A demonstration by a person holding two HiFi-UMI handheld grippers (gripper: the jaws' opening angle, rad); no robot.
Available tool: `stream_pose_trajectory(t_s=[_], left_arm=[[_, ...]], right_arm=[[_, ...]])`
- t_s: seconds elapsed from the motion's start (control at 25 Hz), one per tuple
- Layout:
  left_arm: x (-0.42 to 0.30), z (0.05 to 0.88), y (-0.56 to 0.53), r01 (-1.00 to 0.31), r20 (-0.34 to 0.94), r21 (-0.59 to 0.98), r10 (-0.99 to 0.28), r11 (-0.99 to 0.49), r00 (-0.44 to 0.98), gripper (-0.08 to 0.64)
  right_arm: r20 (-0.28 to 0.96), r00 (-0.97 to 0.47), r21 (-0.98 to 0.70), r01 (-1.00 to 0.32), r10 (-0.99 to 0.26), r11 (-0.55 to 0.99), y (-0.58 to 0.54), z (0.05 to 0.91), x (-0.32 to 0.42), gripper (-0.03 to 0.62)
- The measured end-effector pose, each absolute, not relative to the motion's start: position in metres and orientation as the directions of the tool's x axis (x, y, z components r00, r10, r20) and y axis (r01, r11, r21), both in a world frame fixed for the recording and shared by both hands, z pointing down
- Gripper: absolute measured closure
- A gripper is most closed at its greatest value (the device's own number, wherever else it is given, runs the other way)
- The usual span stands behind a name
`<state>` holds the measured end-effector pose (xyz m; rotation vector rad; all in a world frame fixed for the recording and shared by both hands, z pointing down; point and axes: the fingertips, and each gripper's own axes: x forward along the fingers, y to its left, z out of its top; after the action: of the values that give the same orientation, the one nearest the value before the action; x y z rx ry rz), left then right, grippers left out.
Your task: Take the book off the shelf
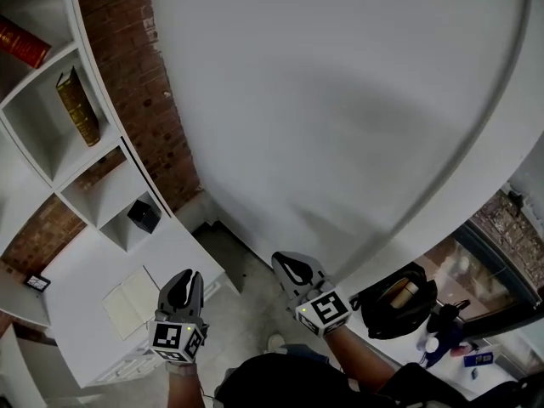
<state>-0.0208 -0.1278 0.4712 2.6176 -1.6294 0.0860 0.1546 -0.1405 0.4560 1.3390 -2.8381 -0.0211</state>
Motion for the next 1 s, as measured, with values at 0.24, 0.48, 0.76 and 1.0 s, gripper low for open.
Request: stream_pose_trajectory(t_s=[0.24,0.48,0.76,1.0], left_arm=[[-0.022,0.471,-0.152,-0.931,0.093,0.002,-0.927,-0.366,0.364,0.451],[-0.044,0.469,-0.169,-0.958,0.093,-0.005,-0.954,-0.287,0.285,0.428],[-0.098,0.46,-0.198,-0.984,0.07,0.011,-0.982,-0.176,0.176,0.405],[-0.147,0.445,-0.23,-0.994,0.039,0.029,-0.994,-0.102,0.103,0.4]], right_arm=[[-0.029,-0.696,-0.018,-0.717,-0.717,0.697,-0.169,0.46,0.151,0.574],[-0.032,-0.74,-0.014,-0.672,-0.672,0.74,-0.19,0.452,0.125,0.574],[-0.021,-0.779,0.018,-0.627,-0.627,0.779,-0.227,0.437,0.078,0.574],[-0.011,-0.811,0.062,-0.585,-0.585,0.809,-0.262,0.42,0.028,0.572]])
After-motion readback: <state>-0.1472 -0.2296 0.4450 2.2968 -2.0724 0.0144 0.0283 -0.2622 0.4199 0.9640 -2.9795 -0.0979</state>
